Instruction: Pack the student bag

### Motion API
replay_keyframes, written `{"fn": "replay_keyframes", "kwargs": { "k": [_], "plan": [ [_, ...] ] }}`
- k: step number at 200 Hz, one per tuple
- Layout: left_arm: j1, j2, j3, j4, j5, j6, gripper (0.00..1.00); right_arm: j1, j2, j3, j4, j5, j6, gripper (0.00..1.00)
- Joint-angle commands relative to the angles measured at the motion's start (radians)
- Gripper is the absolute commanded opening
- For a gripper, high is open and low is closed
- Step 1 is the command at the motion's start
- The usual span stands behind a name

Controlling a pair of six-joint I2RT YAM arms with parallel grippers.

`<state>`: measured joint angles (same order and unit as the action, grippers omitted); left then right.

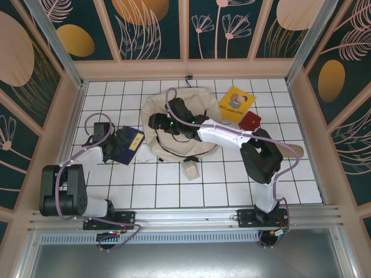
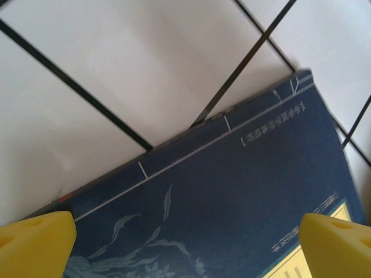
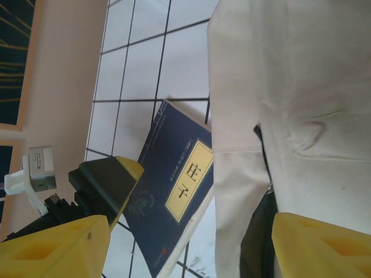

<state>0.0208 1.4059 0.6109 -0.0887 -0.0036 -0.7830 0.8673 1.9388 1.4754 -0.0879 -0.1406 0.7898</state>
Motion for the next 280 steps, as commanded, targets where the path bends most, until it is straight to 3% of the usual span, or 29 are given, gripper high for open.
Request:
{"fn": "replay_keyframes", "kwargs": {
  "k": [1, 31, 64, 99, 138, 195, 245, 280],
  "plan": [
    [0.007, -0.012, -0.035, 0.044, 0.066, 0.009, 0.99, 0.028, 0.03, 0.056, -0.023, -0.02, -0.007, 0.74],
    [0.002, -0.036, -0.088, 0.037, 0.149, -0.034, 0.97, 0.042, 0.075, 0.093, -0.023, -0.025, -0.004, 0.74],
    [-0.007, -0.13, -0.162, -0.032, 0.151, -0.094, 0.97, 0.086, 0.14, 0.193, -0.115, 0.069, -0.016, 0.54],
    [-0.019, -0.313, -0.268, -0.065, 0.19, -0.159, 0.97, 0.143, 0.192, 0.251, -0.148, 0.137, -0.013, 0.48],
    [-0.03, -0.377, -0.305, -0.102, 0.244, -0.163, 0.97, 0.163, 0.285, 0.36, -0.223, 0.134, -0.016, 0.41],
    [-0.029, -0.402, -0.131, -0.257, 0.067, -0.089, 0.99, 0.147, 0.365, 0.42, -0.295, 0.134, -0.005, 0.36],
    [-0.025, -0.278, -0.031, -0.269, -0.005, -0.03, 0.98, 0.143, 0.438, 0.471, -0.312, 0.054, -0.039, 0.28],
    [-0.018, -0.198, -0.008, -0.245, -0.035, -0.003, 0.98, 0.135, 0.475, 0.499, -0.374, 0.101, -0.051, 0.28]
  ]
}}
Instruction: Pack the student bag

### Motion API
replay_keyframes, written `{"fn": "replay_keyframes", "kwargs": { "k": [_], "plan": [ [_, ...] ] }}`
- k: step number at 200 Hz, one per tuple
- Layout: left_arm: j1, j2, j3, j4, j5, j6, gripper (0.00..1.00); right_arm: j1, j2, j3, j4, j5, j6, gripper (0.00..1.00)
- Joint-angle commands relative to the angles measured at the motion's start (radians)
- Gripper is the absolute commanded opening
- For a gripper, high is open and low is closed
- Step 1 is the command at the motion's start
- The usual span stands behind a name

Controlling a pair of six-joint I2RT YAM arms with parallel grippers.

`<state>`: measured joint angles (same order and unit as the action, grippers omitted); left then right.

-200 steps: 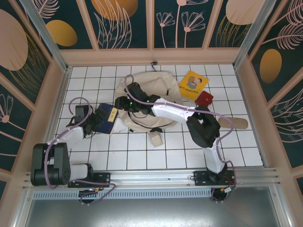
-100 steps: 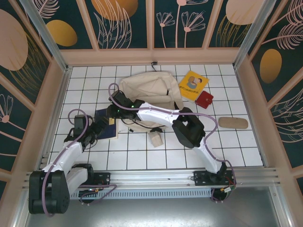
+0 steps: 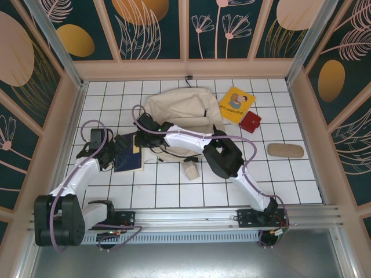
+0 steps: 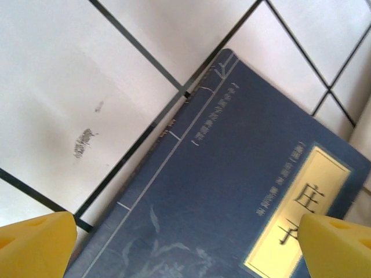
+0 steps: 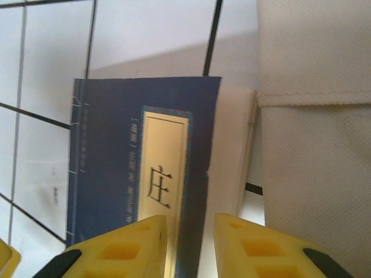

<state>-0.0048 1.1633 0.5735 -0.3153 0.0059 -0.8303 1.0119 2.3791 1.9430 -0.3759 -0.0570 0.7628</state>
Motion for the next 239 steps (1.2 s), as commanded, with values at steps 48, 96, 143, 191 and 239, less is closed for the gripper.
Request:
{"fn": "replay_keyframes", "kwargs": {
  "k": [48, 96, 143, 191, 239],
  "plan": [
    [0.009, 0.126, 0.012, 0.025, 0.023, 0.066, 0.98, -0.03, 0.048, 0.005, -0.111, 0.063, -0.038, 0.28],
    [0.01, 0.155, 0.004, 0.033, 0.083, 0.083, 0.97, -0.033, 0.09, 0.025, -0.132, 0.049, -0.054, 0.25],
    [0.009, 0.17, -0.026, 0.057, 0.256, 0.092, 0.92, -0.047, 0.113, 0.023, -0.143, 0.039, -0.069, 0.23],
    [0.008, 0.097, -0.056, 0.101, 0.472, 0.09, 0.92, -0.054, 0.145, 0.022, -0.126, -0.02, -0.069, 0.22],
    [0.008, 0.087, -0.049, 0.17, 0.542, 0.066, 0.9, -0.056, 0.155, 0.005, -0.122, -0.048, -0.065, 0.21]
  ]
}}
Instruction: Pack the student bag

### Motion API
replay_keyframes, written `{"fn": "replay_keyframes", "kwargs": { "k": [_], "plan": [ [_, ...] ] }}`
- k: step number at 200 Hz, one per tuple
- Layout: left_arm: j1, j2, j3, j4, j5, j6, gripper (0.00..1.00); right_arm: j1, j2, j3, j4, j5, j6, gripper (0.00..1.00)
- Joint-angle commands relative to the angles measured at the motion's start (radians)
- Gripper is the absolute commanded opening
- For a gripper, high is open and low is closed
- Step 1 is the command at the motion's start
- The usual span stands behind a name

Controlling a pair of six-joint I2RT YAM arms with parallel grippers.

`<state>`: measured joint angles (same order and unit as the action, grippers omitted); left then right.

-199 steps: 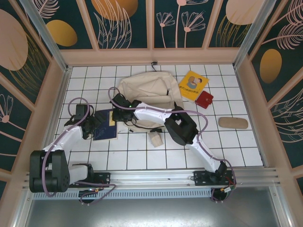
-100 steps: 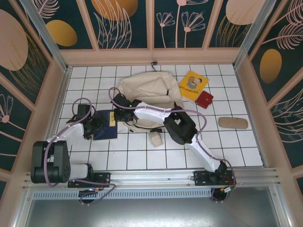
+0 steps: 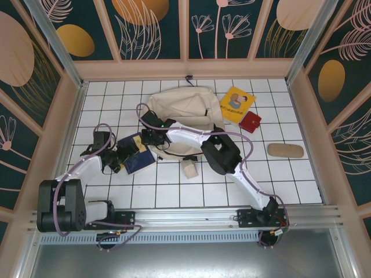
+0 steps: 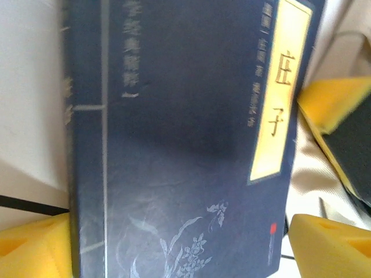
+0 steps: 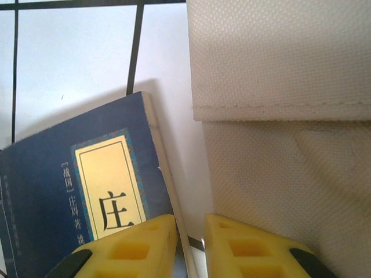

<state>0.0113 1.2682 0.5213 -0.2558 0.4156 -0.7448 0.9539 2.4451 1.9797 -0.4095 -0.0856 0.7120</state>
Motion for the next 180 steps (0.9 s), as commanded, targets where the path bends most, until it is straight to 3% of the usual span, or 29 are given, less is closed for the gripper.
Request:
{"fn": "replay_keyframes", "kwargs": {
  "k": [1, 65, 87, 138, 166, 180],
  "plan": [
    [-0.008, -0.018, 0.002, 0.111, 0.131, -0.02, 0.9, 0.002, 0.089, -0.032, -0.089, -0.02, -0.015, 0.21],
    [-0.008, -0.039, -0.025, 0.192, 0.132, -0.082, 0.81, -0.004, 0.079, -0.066, -0.074, -0.032, -0.007, 0.21],
    [-0.008, -0.045, -0.018, 0.176, 0.102, -0.093, 0.62, -0.01, 0.065, -0.087, -0.057, -0.045, 0.004, 0.21],
    [-0.008, -0.081, -0.042, 0.21, 0.08, -0.102, 0.47, -0.039, -0.004, -0.099, -0.011, -0.104, 0.017, 0.21],
    [-0.008, -0.106, -0.031, 0.196, 0.053, -0.099, 0.24, -0.05, -0.033, -0.078, -0.012, -0.125, 0.002, 0.25],
    [-0.007, -0.117, -0.013, 0.118, -0.038, -0.094, 0.17, -0.054, -0.068, -0.082, 0.009, -0.141, -0.007, 0.31]
  ]
}}
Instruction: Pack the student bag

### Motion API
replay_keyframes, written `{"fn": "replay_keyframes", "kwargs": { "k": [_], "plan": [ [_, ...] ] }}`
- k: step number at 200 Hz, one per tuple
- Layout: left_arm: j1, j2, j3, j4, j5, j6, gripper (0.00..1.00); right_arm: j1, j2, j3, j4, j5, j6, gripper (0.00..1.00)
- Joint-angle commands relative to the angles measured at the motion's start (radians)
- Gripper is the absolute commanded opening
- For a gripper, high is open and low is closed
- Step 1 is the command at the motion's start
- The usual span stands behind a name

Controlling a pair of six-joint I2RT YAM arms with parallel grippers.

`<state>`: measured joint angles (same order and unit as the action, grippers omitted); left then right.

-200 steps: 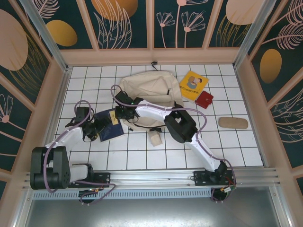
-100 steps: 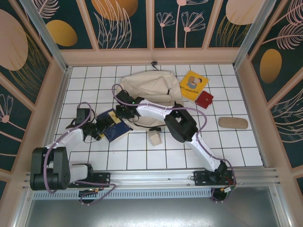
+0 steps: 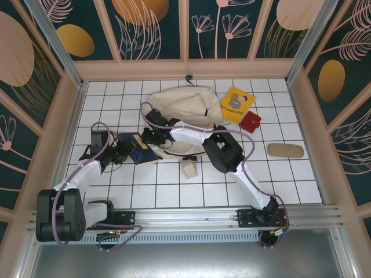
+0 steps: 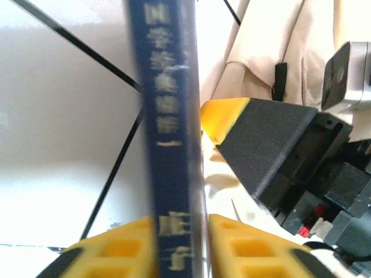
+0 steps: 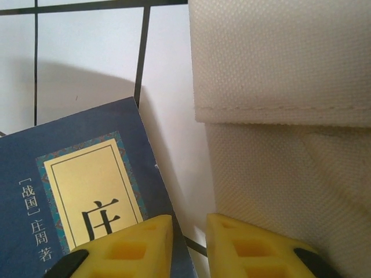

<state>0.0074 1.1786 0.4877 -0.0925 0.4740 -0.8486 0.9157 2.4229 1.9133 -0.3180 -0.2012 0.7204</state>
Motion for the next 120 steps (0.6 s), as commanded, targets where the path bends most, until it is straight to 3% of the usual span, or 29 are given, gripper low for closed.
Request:
{"fn": "replay_keyframes", "kwargs": {
  "k": [1, 25, 62, 96, 120],
  "plan": [
    [-0.004, -0.029, 0.022, -0.052, -0.105, 0.011, 0.17, -0.017, -0.048, -0.016, -0.082, -0.027, -0.017, 0.31],
    [-0.004, -0.08, 0.026, -0.109, -0.213, 0.016, 0.05, -0.03, -0.12, -0.017, -0.028, -0.122, -0.018, 0.41],
    [-0.004, -0.212, 0.062, -0.159, -0.282, 0.03, 0.04, -0.042, -0.25, -0.057, 0.075, -0.25, -0.06, 0.55],
    [-0.004, -0.312, 0.157, -0.185, -0.241, 0.041, 0.05, -0.08, -0.375, -0.149, 0.158, -0.275, -0.043, 0.6],
    [-0.004, -0.333, 0.195, -0.115, -0.131, 0.011, 0.05, -0.095, -0.506, -0.347, 0.334, -0.243, -0.007, 0.73]
  ]
}}
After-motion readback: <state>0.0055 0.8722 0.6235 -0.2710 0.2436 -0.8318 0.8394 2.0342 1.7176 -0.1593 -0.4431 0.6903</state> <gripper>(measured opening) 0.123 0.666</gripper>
